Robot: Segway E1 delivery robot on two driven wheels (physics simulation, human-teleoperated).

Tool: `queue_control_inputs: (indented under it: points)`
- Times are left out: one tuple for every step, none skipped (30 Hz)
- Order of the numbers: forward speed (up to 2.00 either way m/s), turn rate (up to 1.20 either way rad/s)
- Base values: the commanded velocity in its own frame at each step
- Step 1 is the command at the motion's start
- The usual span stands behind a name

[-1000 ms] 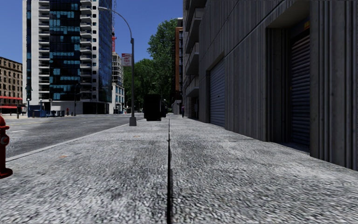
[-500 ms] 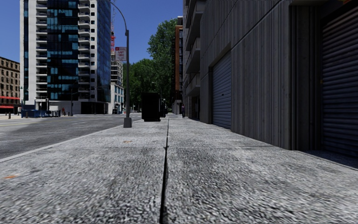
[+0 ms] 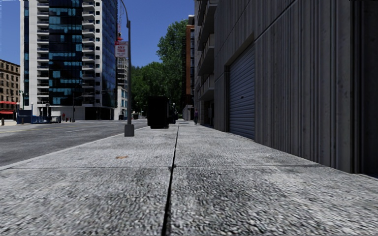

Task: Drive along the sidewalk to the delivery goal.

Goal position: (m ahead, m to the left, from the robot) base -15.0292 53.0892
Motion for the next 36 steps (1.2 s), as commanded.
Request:
queue_control_inputs:
  points:
    - [2.0, 0.32]
    - [2.0, 0.33]
    - [2.0, 0.33]
    - [2.0, 0.33]
    - [2.0, 0.33]
    - [2.0, 0.33]
    - [2.0, 0.33]
    - [2.0, 0.0]
    - [2.0, 0.0]
    - [2.0, 0.0]
    - [2.0, 0.0]
    - [2.0, 0.0]
    - [2.0, 0.0]
    - [2.0, 0.0]
    - [2.0, 0.0]
    - [2.0, 0.0]
    - [2.0, 0.0]
    - [2.0, 0.0]
    - [2.0, 0.0]
    - [2.0, 0.0]
    - [2.0, 0.0]
    - [2.0, 0.0]
    - [2.0, 0.0]
    - [2.0, 0.0]
    - [2.0, 0.0]
    - [2.0, 0.0]
    - [2.0, 0.0]
    - [2.0, 0.0]
    - [2.0, 0.0]
    - [2.0, 0.0]
    - [2.0, 0.0]
    - [2.0, 0.0]
    - [2.0, 0.0]
    - [2.0, 0.0]
    - [2.0, 0.0]
    - [2.0, 0.0]
